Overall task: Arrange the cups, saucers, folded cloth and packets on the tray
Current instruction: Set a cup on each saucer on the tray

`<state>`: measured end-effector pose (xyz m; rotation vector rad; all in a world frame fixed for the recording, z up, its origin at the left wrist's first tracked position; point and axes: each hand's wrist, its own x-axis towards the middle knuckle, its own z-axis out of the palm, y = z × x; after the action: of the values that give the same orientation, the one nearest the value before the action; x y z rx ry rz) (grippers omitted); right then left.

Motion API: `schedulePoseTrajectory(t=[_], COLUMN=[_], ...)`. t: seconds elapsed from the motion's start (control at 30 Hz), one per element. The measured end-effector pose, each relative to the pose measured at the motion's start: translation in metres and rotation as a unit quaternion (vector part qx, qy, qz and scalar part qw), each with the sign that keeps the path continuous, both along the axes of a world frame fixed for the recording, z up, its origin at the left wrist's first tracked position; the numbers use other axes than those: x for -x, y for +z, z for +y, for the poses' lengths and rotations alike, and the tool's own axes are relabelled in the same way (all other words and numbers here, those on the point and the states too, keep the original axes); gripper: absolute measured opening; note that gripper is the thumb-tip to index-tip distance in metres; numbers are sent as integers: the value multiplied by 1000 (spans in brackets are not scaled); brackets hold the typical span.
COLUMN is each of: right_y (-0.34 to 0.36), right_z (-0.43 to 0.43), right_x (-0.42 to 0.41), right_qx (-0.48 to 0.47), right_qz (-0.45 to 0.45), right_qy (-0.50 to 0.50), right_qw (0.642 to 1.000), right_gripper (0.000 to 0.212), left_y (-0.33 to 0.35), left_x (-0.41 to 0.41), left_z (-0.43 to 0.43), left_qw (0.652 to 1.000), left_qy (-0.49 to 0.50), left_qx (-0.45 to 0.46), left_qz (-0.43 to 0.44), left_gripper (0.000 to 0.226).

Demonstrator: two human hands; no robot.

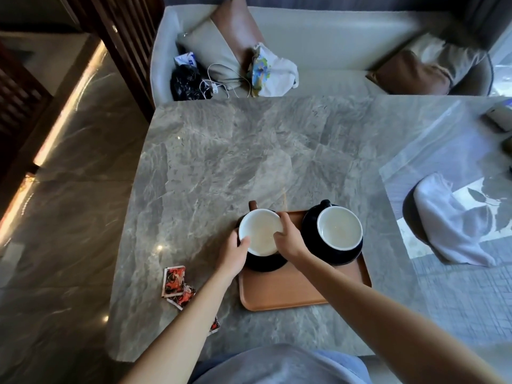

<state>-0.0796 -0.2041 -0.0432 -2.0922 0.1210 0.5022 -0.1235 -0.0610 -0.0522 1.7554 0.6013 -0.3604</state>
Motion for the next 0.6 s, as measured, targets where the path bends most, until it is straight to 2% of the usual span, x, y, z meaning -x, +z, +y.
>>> schedulePoseTrajectory(t=[0.37,0.6], right_y=[1,1], right_z=[-9,-13], right_x=[4,1], right_qx=[98,103], right_qz=[-32,-18], right_qy=[53,64], right_qw=[993,992], right_gripper=[43,40], left_y=[-5,-5], left_x=[1,-1], left_z=[0,-1], left_qw=[1000,999], left_qy=[-21,-42], left_qx=[1,-17], left_qz=[-21,-20], left_gripper=[27,28])
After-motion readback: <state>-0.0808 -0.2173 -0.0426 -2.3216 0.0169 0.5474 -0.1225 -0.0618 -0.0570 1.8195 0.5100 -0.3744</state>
